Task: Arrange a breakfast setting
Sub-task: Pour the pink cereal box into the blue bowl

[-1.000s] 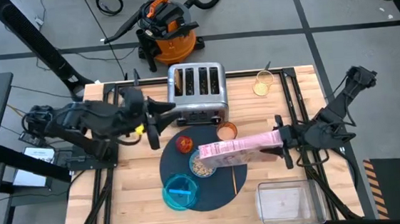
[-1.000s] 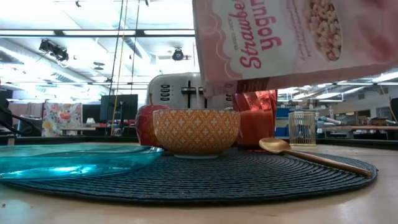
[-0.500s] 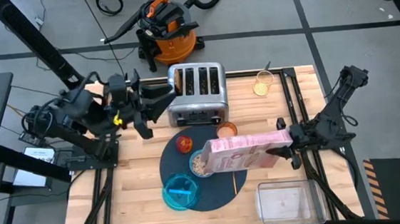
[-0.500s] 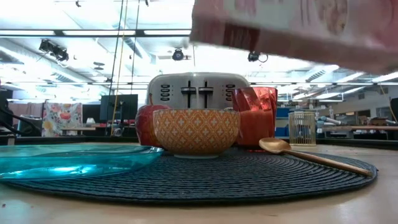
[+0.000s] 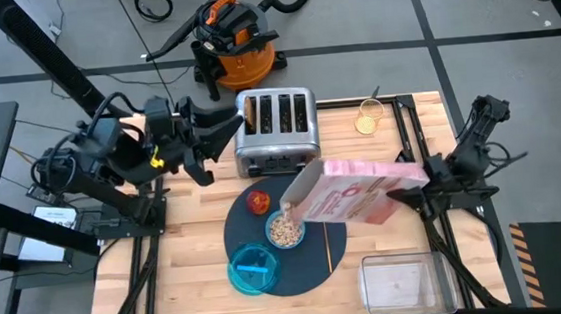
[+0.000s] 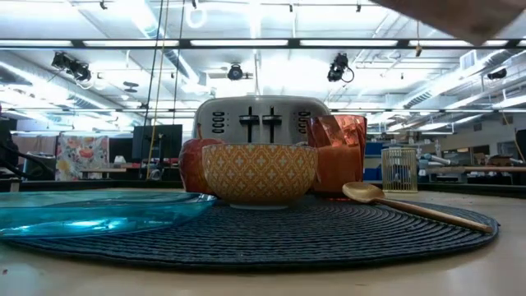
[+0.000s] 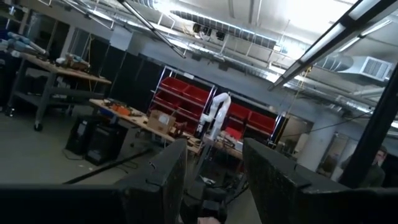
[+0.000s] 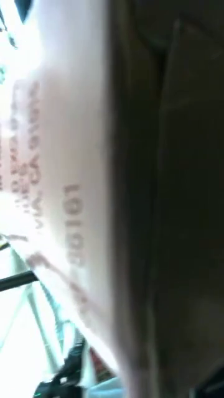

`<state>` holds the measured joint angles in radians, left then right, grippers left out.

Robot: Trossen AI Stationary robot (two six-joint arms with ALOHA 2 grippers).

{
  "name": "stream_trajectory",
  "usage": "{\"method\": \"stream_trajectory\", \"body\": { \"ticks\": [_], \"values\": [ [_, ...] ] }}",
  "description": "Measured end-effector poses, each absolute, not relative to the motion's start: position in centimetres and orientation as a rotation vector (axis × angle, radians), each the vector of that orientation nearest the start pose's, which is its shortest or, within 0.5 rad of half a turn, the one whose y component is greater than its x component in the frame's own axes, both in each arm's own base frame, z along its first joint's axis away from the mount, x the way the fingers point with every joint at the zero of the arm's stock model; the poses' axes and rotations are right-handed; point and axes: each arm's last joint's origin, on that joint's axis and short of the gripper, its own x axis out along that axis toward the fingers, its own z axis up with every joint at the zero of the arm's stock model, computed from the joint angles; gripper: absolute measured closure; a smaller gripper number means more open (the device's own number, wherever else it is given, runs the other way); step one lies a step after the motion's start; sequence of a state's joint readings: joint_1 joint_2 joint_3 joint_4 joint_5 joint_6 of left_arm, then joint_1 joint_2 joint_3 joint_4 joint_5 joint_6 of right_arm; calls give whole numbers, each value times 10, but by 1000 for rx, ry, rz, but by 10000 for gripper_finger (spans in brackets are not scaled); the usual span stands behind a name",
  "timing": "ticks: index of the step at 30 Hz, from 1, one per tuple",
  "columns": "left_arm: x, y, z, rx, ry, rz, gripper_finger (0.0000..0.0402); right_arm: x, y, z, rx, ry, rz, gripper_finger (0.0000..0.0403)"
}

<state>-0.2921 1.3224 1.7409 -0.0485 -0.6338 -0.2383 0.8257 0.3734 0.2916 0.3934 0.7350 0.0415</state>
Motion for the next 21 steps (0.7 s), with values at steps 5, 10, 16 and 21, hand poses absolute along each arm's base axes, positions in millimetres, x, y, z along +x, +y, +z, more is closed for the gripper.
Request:
{"method": "stream_trajectory", "body": {
  "ticks": [5,10,16,21],
  "values": [
    [235,-47,547,-373,-376,323,237,82,60,282,264,-352,76,237],
    [236,-41,547,-331,-375,357,237,76,55,295,270,-486,74,237],
    [240,-37,539,-299,-298,376,236,65,47,312,320,-704,130,237],
    [253,-37,522,-328,-176,371,205,52,37,324,366,-923,181,237]
  ]
}}
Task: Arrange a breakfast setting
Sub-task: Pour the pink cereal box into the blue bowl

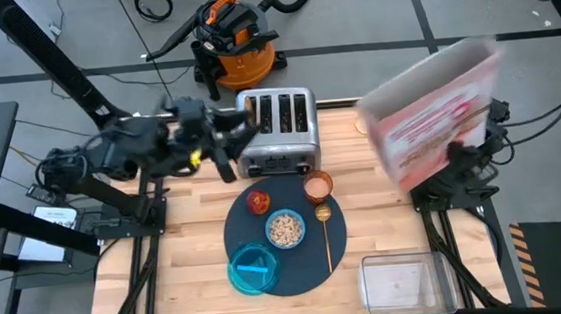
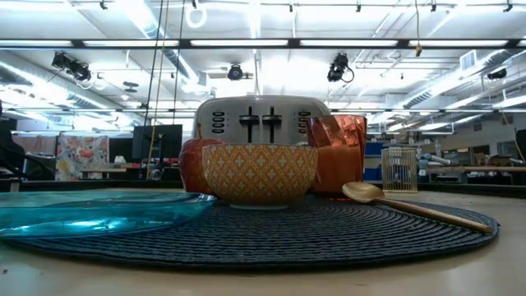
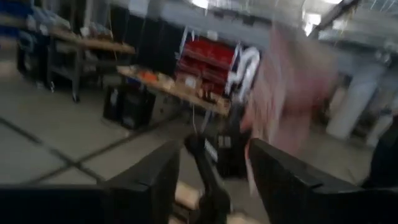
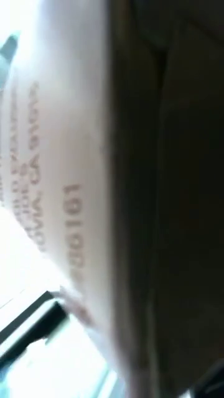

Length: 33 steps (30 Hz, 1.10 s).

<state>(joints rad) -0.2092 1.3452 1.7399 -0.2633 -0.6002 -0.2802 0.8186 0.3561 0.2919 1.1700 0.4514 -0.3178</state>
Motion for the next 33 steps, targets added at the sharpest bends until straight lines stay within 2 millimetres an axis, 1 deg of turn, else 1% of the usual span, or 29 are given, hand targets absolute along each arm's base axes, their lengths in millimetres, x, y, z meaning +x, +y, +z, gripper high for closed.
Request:
{"method": "stream_trajectory", "body": {
  "ticks": [2,5,7,9,11,14,16,20,23,26,29,33],
  "values": [
    [263,-38,514,-355,-135,351,178,49,35,326,361,-974,174,237],
    [277,-38,504,-357,-86,348,131,50,34,326,342,-977,154,237],
    [288,-36,499,-320,-74,355,101,53,35,326,318,-973,135,237],
    [300,-36,494,-275,-75,356,81,55,35,330,297,-973,104,237],
    [314,-37,490,-241,-90,322,71,58,35,337,268,-975,64,237],
    [333,-37,487,-228,-155,231,68,66,38,349,209,-955,11,237],
    [341,-37,487,-212,-199,190,68,74,42,356,163,-924,-19,237],
    [351,-32,484,-167,-236,204,67,91,47,369,106,-875,-74,237],
    [351,-29,485,-145,-236,195,67,103,51,374,76,-839,-95,237],
    [341,-29,488,-141,-194,162,67,110,53,375,69,-801,-90,237],
    [317,-28,495,-130,-121,151,67,113,55,374,58,-764,-95,237],
    [284,-27,504,-158,-43,132,67,118,58,369,47,-690,-72,237]
  ]
}}
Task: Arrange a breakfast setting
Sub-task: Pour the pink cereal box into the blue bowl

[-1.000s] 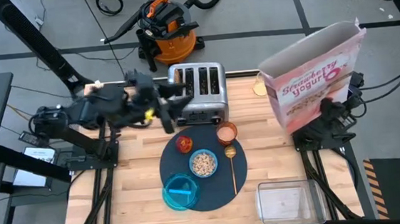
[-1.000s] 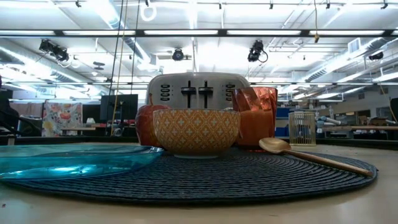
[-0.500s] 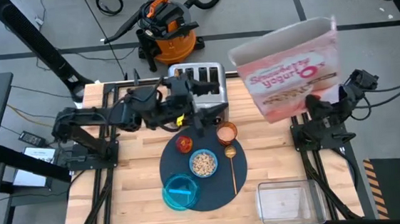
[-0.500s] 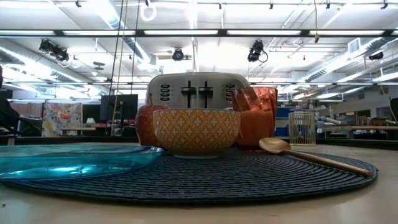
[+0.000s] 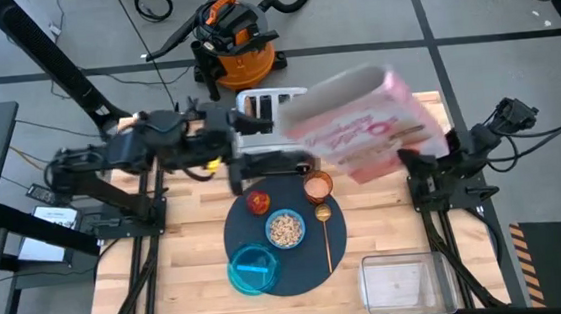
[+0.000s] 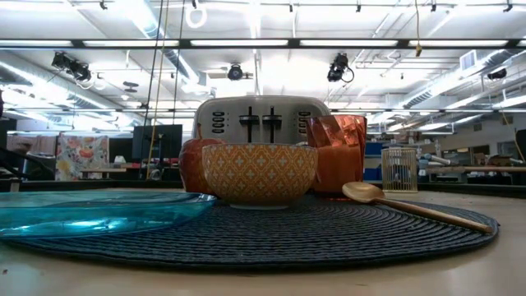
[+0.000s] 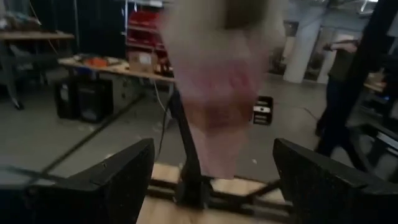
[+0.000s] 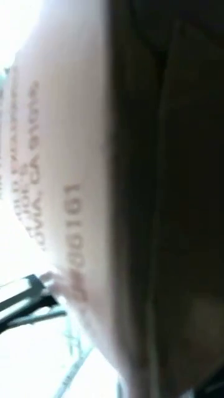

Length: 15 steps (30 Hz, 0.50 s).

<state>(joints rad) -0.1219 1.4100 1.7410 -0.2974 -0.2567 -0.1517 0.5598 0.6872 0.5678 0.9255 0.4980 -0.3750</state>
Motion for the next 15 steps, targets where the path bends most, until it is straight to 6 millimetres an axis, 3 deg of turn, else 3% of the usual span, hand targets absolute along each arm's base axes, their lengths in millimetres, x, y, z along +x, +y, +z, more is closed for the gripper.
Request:
{"method": "stream_trajectory", "body": {
  "ticks": [5,15],
  "values": [
    [258,-26,508,-226,19,76,67,127,63,359,49,-580,-26,237],
    [263,-33,494,-282,171,-123,67,141,69,350,70,-507,-30,237]
  ]
}}
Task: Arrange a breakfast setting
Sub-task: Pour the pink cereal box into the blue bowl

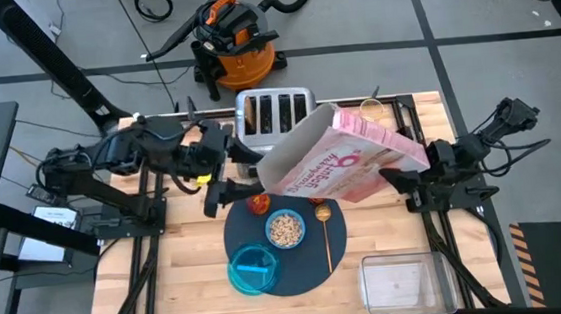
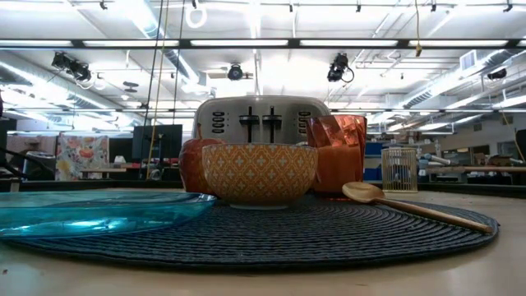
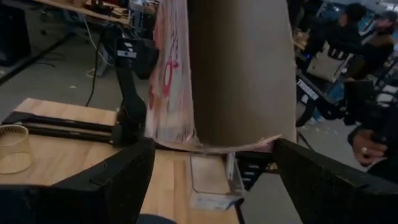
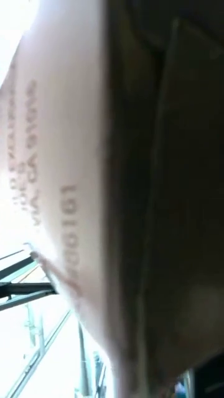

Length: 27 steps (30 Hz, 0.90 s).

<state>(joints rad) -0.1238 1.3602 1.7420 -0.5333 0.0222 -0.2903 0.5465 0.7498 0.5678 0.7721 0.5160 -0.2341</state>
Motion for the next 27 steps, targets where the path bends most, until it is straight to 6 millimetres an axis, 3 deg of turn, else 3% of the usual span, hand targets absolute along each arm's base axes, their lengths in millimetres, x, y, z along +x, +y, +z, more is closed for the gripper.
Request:
{"method": "stream_trajectory", "body": {
  "ticks": [21,27],
  "values": [
    [243,-31,495,-319,234,-126,68,141,75,344,146,-449,98,237],
    [251,-32,496,-308,195,-130,68,144,77,340,131,-414,93,237]
  ]
}}
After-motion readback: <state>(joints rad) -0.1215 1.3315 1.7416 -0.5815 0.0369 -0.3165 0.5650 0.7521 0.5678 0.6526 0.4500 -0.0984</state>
